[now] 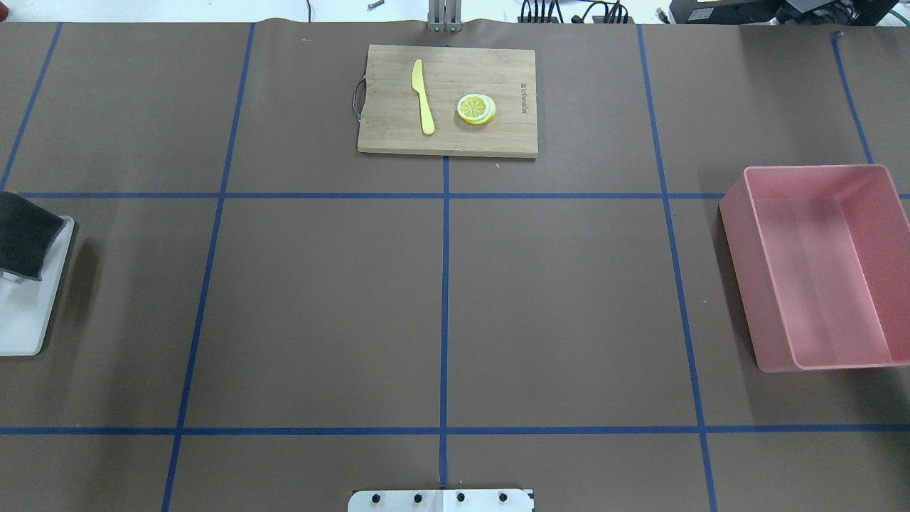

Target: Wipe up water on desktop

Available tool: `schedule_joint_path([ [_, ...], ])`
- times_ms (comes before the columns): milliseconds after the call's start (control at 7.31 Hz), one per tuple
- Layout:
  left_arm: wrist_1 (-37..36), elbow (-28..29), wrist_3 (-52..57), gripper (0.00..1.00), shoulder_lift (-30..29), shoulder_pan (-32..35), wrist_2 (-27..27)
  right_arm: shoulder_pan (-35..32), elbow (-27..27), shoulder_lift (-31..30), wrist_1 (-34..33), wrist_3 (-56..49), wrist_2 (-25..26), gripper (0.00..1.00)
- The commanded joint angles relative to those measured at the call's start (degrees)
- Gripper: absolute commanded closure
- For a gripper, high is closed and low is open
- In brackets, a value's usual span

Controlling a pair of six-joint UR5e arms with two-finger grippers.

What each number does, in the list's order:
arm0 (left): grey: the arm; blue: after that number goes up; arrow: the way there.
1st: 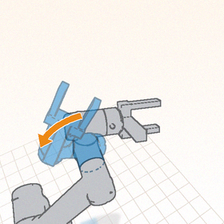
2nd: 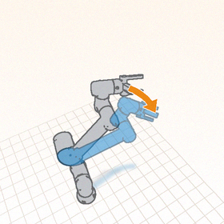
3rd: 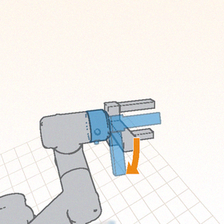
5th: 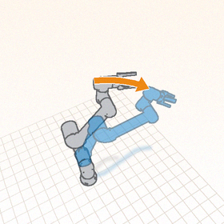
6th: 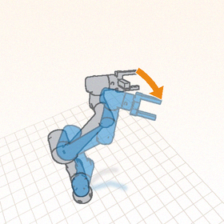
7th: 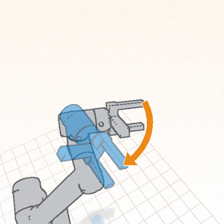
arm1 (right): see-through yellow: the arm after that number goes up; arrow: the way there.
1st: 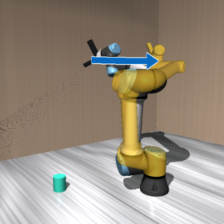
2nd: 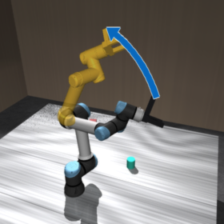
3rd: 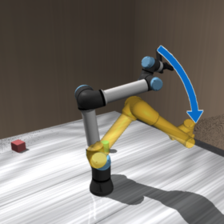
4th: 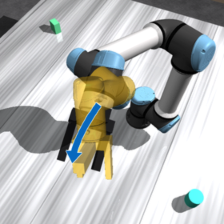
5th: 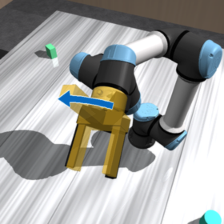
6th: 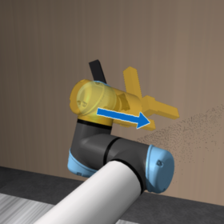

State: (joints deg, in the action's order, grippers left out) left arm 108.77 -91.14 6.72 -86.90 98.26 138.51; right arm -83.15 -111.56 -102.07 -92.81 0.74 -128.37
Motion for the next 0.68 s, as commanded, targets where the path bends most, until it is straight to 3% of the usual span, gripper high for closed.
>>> schedule_joint_path([
  [0, 3.19, 0.00, -3.52, 0.01, -2.57, -0.08, 1.22, 0.00, 0.21, 0.03, -0.01, 0.05, -0.04, 0.00],
  [274, 8.20, 2.35, -3.82, 0.02, -4.84, -8.65, 0.88, 0.00, 0.12, 0.03, -0.01, 0.05, -0.12, 0.00],
  [410, 8.56, 4.28, -5.21, 0.02, -5.99, -9.91, 0.88, 0.00, 0.12, -0.06, -0.01, 0.05, -0.04, 0.00],
  [547, 9.00, 4.56, -15.06, 0.01, -6.09, -11.67, 0.88, 0.00, 0.12, -0.06, -0.01, 0.05, -0.04, 0.00],
])
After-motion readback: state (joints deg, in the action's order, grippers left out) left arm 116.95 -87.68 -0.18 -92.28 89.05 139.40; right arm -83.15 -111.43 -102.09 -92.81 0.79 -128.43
